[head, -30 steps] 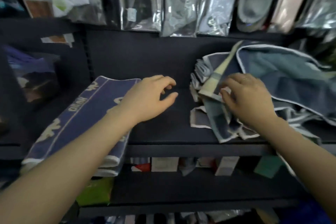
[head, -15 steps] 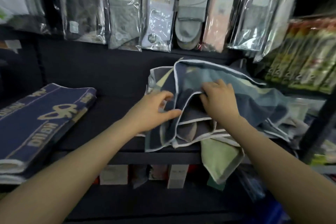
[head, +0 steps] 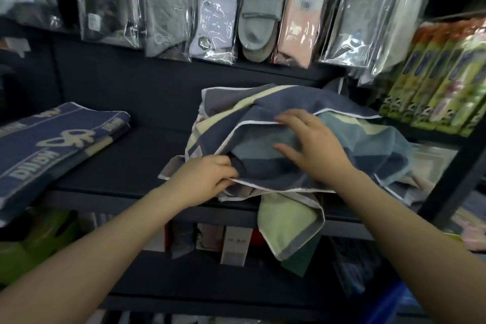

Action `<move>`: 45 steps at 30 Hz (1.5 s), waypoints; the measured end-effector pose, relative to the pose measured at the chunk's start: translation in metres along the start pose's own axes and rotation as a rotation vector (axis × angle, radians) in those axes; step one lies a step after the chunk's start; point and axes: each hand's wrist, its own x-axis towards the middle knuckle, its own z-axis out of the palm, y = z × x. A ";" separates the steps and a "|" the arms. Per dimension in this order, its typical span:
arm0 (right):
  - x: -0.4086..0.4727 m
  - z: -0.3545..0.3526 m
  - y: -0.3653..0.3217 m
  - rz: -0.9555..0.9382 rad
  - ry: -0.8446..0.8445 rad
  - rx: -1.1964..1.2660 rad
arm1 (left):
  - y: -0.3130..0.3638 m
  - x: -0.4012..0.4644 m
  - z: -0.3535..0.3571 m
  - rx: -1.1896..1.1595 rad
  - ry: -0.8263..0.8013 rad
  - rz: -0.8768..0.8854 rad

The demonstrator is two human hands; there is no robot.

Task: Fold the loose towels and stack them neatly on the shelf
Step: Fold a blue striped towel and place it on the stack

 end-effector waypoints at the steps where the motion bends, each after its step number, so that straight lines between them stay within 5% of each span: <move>1: 0.007 0.005 0.011 0.009 -0.009 -0.110 | -0.001 -0.002 0.002 0.028 -0.043 -0.019; 5: 0.027 0.026 0.041 0.107 -0.098 -0.293 | 0.004 -0.011 0.000 0.002 -0.114 -0.065; 9: 0.038 0.028 0.045 0.078 0.029 -0.328 | 0.016 -0.012 -0.012 -0.030 0.204 -0.035; 13: 0.032 0.012 0.014 0.121 0.215 -0.018 | 0.025 0.002 -0.028 -0.110 0.427 -0.164; 19: 0.004 -0.004 -0.038 0.026 0.201 0.206 | 0.043 0.012 -0.039 -0.277 0.409 -0.011; 26: 0.002 -0.006 -0.035 0.116 0.166 0.257 | 0.033 0.025 -0.034 -0.377 0.416 -0.273; 32: -0.014 -0.003 -0.014 0.000 0.034 0.025 | 0.029 0.007 -0.044 -0.968 0.469 -0.292; 39: -0.029 0.002 0.004 0.279 0.078 -0.056 | 0.012 -0.018 -0.054 -1.092 0.332 -0.291; 45: -0.017 -0.002 -0.082 -0.023 -0.071 0.137 | 0.012 -0.029 -0.072 -0.777 0.212 -0.169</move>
